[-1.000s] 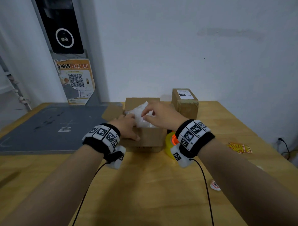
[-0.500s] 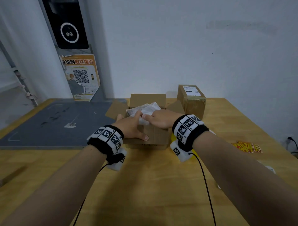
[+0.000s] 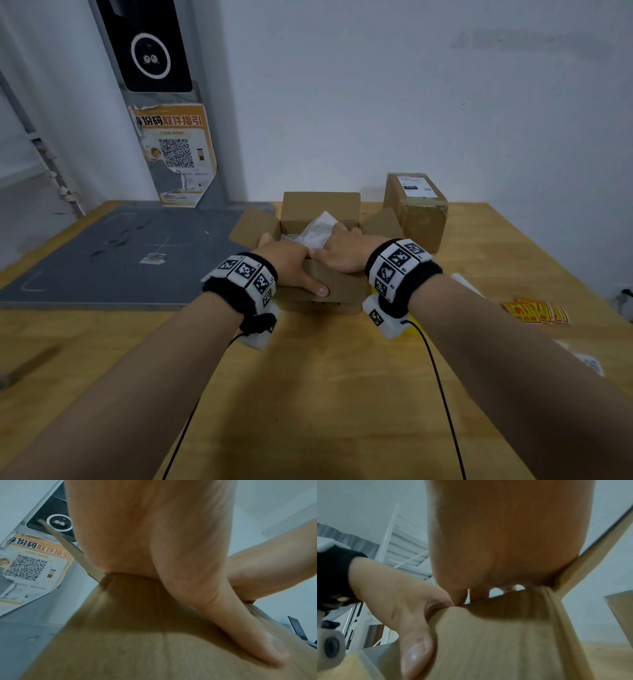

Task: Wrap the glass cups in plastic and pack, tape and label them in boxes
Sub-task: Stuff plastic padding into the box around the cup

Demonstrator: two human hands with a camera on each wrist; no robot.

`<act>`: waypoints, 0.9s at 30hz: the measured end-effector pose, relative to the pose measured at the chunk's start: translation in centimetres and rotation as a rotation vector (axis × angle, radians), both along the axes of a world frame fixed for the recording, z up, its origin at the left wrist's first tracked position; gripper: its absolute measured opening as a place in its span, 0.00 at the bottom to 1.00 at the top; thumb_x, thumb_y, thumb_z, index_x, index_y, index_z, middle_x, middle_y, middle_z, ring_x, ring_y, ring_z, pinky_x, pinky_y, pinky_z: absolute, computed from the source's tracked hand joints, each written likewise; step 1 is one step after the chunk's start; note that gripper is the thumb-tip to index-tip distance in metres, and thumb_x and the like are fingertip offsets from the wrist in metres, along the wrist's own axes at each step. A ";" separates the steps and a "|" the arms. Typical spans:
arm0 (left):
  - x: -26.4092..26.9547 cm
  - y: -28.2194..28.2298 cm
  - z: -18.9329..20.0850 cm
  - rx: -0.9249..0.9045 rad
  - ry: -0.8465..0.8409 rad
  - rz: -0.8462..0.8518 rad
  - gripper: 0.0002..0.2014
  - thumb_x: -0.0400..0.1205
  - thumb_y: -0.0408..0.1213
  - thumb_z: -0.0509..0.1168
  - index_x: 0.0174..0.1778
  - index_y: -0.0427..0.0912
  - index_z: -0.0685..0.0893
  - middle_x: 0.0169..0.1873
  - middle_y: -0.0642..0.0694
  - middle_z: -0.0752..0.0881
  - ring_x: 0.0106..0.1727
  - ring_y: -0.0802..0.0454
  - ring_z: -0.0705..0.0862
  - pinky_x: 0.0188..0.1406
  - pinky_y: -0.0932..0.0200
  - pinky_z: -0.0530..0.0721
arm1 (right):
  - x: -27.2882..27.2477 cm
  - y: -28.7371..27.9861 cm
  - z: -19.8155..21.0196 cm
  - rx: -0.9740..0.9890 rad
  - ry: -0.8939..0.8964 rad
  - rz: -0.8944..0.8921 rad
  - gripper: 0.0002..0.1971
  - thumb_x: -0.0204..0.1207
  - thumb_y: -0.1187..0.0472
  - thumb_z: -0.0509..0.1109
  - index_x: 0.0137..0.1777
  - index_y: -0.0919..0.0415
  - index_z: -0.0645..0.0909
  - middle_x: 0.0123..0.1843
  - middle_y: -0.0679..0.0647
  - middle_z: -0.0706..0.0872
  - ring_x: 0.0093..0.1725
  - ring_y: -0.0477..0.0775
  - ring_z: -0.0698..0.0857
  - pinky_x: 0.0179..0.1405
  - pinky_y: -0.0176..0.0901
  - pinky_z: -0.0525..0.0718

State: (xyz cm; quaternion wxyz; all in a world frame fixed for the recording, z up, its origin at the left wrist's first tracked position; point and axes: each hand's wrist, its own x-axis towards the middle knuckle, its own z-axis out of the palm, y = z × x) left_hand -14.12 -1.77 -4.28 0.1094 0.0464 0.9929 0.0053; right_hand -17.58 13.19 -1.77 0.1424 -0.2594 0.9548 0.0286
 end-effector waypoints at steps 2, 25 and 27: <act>0.0 0.0 -0.1 0.008 0.014 -0.007 0.31 0.70 0.78 0.68 0.58 0.59 0.79 0.55 0.56 0.85 0.62 0.51 0.80 0.69 0.42 0.62 | -0.4 0.1 -0.5 -0.051 -0.019 0.008 0.34 0.91 0.37 0.43 0.87 0.57 0.68 0.85 0.68 0.63 0.80 0.72 0.69 0.80 0.60 0.68; 4.0 -2.6 -1.1 1.269 0.248 0.298 0.44 0.87 0.69 0.29 0.70 0.49 0.86 0.55 0.54 0.94 0.66 0.61 0.82 0.67 0.58 0.69 | 1.6 7.2 -1.4 -1.008 -0.196 -0.169 0.41 0.88 0.31 0.35 0.73 0.49 0.85 0.61 0.38 0.92 0.77 0.44 0.75 0.79 0.54 0.60; 3.7 -3.3 -1.4 1.356 0.203 0.291 0.44 0.88 0.68 0.28 0.69 0.48 0.86 0.57 0.49 0.94 0.69 0.55 0.83 0.74 0.53 0.67 | 1.2 7.7 -2.6 -1.008 -0.257 -0.170 0.42 0.85 0.27 0.31 0.70 0.42 0.86 0.63 0.35 0.91 0.80 0.44 0.73 0.81 0.55 0.55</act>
